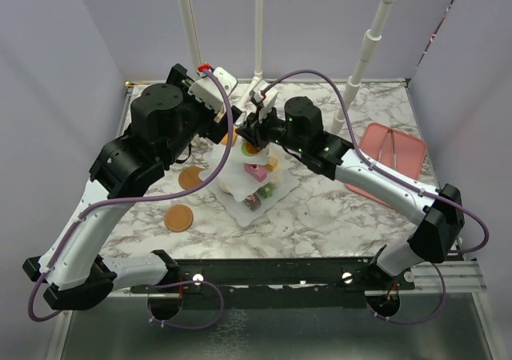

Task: Serve the afternoon tea
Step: Move the desert table to the center of the board, then move the coaster to the center of the board.

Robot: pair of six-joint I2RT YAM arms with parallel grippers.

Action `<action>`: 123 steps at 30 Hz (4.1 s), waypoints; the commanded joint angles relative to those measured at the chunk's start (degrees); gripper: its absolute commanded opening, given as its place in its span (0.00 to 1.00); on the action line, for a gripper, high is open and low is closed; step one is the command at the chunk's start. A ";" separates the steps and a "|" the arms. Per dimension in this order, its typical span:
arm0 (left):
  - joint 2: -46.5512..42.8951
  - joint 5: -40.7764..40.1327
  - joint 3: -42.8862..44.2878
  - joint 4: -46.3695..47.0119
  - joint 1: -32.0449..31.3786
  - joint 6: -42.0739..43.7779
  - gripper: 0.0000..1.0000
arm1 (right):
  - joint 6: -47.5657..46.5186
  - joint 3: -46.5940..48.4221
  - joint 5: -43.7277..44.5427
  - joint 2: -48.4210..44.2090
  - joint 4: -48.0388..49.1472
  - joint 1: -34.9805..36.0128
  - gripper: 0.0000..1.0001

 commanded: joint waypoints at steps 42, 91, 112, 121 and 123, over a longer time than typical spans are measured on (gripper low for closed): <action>-0.36 -0.02 -4.94 -1.49 0.67 1.15 0.99 | -6.48 -4.95 13.18 -12.33 -8.38 -8.21 0.27; 15.80 16.99 -51.47 26.07 39.14 11.17 0.64 | 8.97 -15.45 24.14 -22.05 -14.06 13.28 0.65; 18.81 20.70 -61.07 34.53 32.16 13.75 0.58 | 11.25 -19.50 25.69 -23.05 -11.74 16.57 0.57; 15.08 29.41 -63.12 27.47 25.33 13.88 0.56 | 11.08 -22.65 26.19 -24.03 -11.92 17.29 0.54; 14.53 31.03 -63.03 26.21 24.23 13.77 0.55 | 10.99 -23.16 26.46 -24.44 -12.06 17.53 0.53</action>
